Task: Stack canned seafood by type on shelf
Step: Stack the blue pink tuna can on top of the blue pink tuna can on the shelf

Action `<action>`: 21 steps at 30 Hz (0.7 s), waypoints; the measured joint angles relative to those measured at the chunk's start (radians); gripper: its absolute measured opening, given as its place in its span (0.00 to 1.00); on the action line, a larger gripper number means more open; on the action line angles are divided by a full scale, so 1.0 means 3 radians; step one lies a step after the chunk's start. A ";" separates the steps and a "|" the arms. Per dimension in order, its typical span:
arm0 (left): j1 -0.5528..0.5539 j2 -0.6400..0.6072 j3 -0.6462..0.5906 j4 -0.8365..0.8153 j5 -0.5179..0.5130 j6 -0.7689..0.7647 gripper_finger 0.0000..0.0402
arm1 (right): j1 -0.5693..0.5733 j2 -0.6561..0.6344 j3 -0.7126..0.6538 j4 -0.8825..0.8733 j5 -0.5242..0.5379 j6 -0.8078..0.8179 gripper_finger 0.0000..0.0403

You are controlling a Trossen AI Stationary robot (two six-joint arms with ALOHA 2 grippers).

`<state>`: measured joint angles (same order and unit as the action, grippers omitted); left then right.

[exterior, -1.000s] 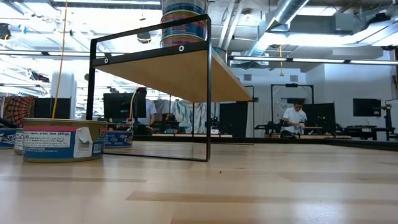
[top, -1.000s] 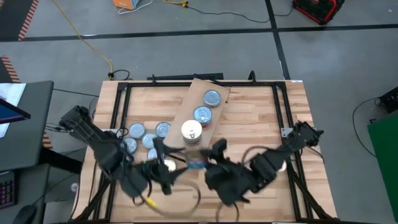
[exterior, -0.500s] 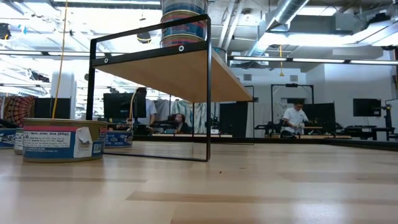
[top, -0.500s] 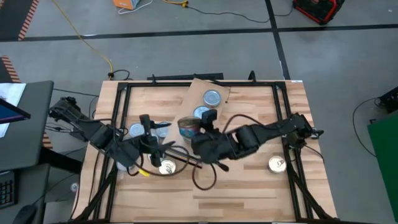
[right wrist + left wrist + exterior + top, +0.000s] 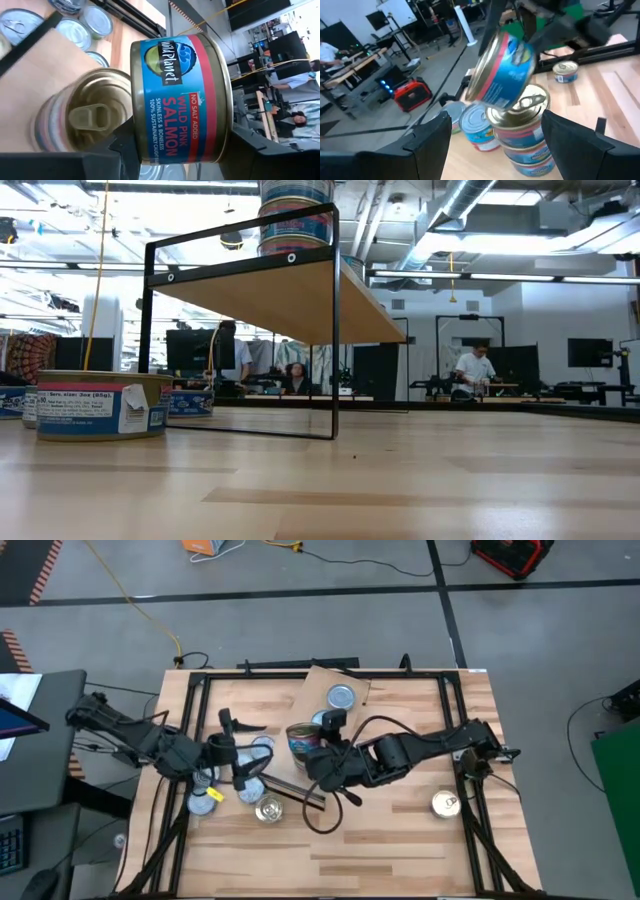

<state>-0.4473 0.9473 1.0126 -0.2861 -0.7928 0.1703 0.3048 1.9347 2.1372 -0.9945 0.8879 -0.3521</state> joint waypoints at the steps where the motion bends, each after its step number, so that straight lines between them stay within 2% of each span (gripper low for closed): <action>1: 0.0039 -0.0004 -0.0032 0.0046 0.0032 -0.0003 0.73 | 0.0001 0.0000 0.0000 -0.0014 -0.0003 0.0030 0.56; 13: 0.0331 0.0210 -0.0107 0.0544 0.0494 -0.0005 0.73 | 0.0000 -0.0006 -0.0208 -0.0030 -0.0022 0.0186 0.58; 21: 0.0351 0.0224 -0.0107 0.0581 0.0560 -0.0006 0.73 | 0.0058 0.0003 -0.0228 -0.0046 -0.0106 0.0328 0.70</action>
<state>-0.3421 1.0146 0.9806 -0.1118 -0.6248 0.1686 0.3223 1.9354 2.0689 -1.0084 0.8562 -0.2537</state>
